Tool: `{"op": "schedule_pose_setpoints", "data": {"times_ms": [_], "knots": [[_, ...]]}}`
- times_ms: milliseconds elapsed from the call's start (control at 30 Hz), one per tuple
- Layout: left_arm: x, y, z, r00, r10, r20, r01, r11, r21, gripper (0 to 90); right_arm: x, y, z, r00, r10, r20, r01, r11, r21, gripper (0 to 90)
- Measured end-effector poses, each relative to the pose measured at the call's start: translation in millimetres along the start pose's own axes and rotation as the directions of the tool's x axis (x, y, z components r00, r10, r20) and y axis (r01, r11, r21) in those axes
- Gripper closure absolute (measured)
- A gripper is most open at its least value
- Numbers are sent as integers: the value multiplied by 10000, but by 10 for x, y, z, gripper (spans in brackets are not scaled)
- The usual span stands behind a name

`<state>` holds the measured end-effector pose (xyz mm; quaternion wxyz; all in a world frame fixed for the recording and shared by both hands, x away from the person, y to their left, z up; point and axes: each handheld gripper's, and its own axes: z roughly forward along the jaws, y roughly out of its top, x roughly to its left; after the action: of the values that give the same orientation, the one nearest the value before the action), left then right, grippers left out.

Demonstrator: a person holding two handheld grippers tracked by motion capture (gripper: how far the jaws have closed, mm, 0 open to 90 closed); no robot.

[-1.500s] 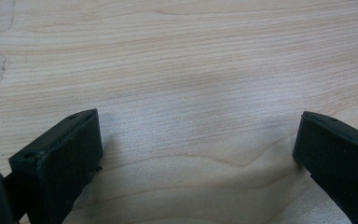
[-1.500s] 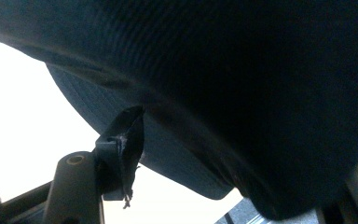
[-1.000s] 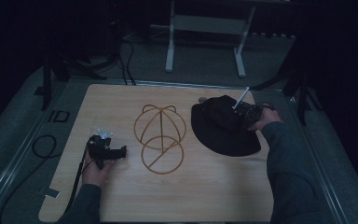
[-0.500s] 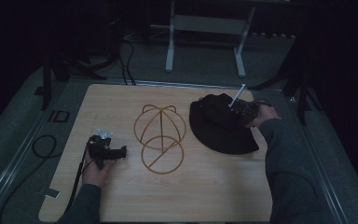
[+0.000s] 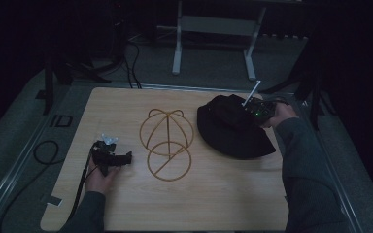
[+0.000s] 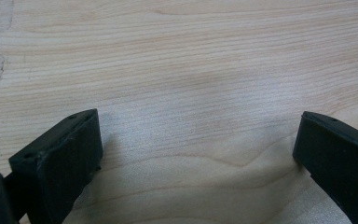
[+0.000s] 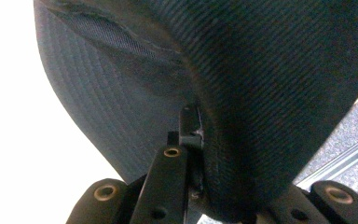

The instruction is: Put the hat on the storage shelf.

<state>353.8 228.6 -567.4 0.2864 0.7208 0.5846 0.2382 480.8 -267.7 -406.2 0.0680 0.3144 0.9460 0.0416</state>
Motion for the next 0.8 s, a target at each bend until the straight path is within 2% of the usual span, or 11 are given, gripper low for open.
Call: {"op": "schedule_pose_setpoints", "data": {"times_ms": [133,633,800], "knots": [[1,0,-1,10000,20,-1,-20,10000,11,15,17,10,-58,9999,-139,-68,140,9999,101,879],[0,0,-1,10000,25,11,-25,10000,13,15,128,99,-358,9969,-780,-110,777,9966,-256,879],[0,1,-2,10000,32,13,-32,10000,24,15,191,132,-436,9917,-1253,304,1262,9916,-289,879]]}}
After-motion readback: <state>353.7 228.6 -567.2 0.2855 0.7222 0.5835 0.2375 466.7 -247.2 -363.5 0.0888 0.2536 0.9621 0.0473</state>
